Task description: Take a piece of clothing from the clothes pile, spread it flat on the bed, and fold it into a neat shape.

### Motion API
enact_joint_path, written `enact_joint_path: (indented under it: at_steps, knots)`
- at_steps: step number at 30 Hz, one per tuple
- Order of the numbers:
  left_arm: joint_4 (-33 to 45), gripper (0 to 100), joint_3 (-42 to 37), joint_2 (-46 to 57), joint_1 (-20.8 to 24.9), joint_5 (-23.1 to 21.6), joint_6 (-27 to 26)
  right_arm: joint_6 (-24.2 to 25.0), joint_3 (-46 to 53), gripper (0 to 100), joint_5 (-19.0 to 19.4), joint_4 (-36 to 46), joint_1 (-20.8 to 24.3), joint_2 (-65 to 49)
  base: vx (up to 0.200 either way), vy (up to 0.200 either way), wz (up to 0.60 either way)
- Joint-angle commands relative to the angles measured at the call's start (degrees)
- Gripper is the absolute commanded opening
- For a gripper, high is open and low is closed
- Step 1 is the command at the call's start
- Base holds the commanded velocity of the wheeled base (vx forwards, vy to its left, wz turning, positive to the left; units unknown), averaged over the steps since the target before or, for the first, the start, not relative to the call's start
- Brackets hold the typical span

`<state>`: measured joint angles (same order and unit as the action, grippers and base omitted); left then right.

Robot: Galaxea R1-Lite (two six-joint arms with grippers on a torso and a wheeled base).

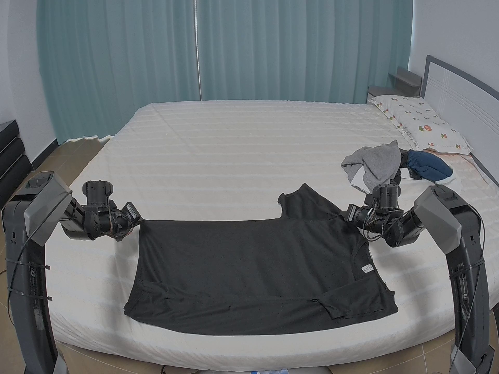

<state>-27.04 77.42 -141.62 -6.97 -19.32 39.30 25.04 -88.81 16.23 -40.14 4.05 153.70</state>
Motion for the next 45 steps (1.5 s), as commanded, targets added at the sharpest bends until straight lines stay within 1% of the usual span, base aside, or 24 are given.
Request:
enact_joint_path:
  at_steps: [1,5,7,9,13,16,17,20,21,23,29,36,41,43,45]
  knots:
    - [-0.03,0,-0.17,0.38,-0.06,0.07,-0.1,0.1,2.15,0,0.21,-0.29,-0.62,-2.26,0.0,0.0,0.0]
    - [0.06,0,-0.34,0.64,-0.06,0.07,-0.1,0.98,3.12,0,0.3,-0.81,-1.23,-3.32,0.0,0.0,0.0]
    - [0.14,0,-0.61,0.91,-0.06,0.25,-0.02,4.05,4.08,0,0.3,-1.16,-1.41,-4.99,0.0,0.0,0.0]
    - [0.32,0,-0.69,1.34,-0.06,0.51,-0.02,5.19,4.87,0,0.39,-2.13,-1.41,-5.87,0.0,0.0,0.0]
    - [0.41,0,-1.48,3.54,-0.06,1.48,-0.02,5.55,5.75,0,0.3,-4.59,-1.59,-6.48,0.0,0.0,0.0]
    - [0.23,0,-2.36,4.25,-0.06,1.48,-0.1,5.63,6.54,0,0.21,-4.77,-1.67,-6.75,0.0,0.0,0.0]
    - [0.23,0,-2.72,4.51,-0.06,1.48,-0.37,5.55,8.56,0,0.21,-5.56,-1.76,-7.27,0.0,0.0,0.0]
    - [0.23,0,-2.72,4.42,-0.15,1.48,-0.63,5.63,9.79,0,0.21,-7.14,-1.85,-7.98,0.0,0.0,0.0]
    - [0.23,0,-2.98,4.77,-0.23,1.57,-1.33,6.51,11.46,0,0.21,-9.25,-2.03,-9.12,0.0,0.0,0.0]
    - [0.14,0,-3.33,5.56,-0.5,1.48,-2.04,7.3,12.52,0,0.12,-9.69,-2.03,-9.65,0.0,0.0,0.0]
    - [0.58,0,-3.68,7.15,-1.11,1.48,-4.76,7.57,14.63,0,0.3,-11.98,-2.99,-11.05,0.0,0.0,0.0]
    - [0.58,0,-4.65,8.2,-1.11,1.48,-6.52,7.57,16.83,0,0.65,-12.85,-2.99,-12.81,0.0,0.0,0.0]
    - [0.85,0,-6.49,8.29,-1.03,1.48,-10.47,6.86,19.64,0,0.74,-12.68,-2.99,-13.6,0.0,0.0,0.0]
    - [0.85,0,-7.46,8.46,-1.03,1.48,-12.5,6.86,21.04,0,1.26,-12.68,-3.17,-14.48,0.0,0.0,0.0]
    - [0.94,0,-8.43,9.08,-1.03,1.48,-13.29,6.78,22.54,0,2.06,-12.59,-3.52,-15.45,0.0,0.0,0.0]
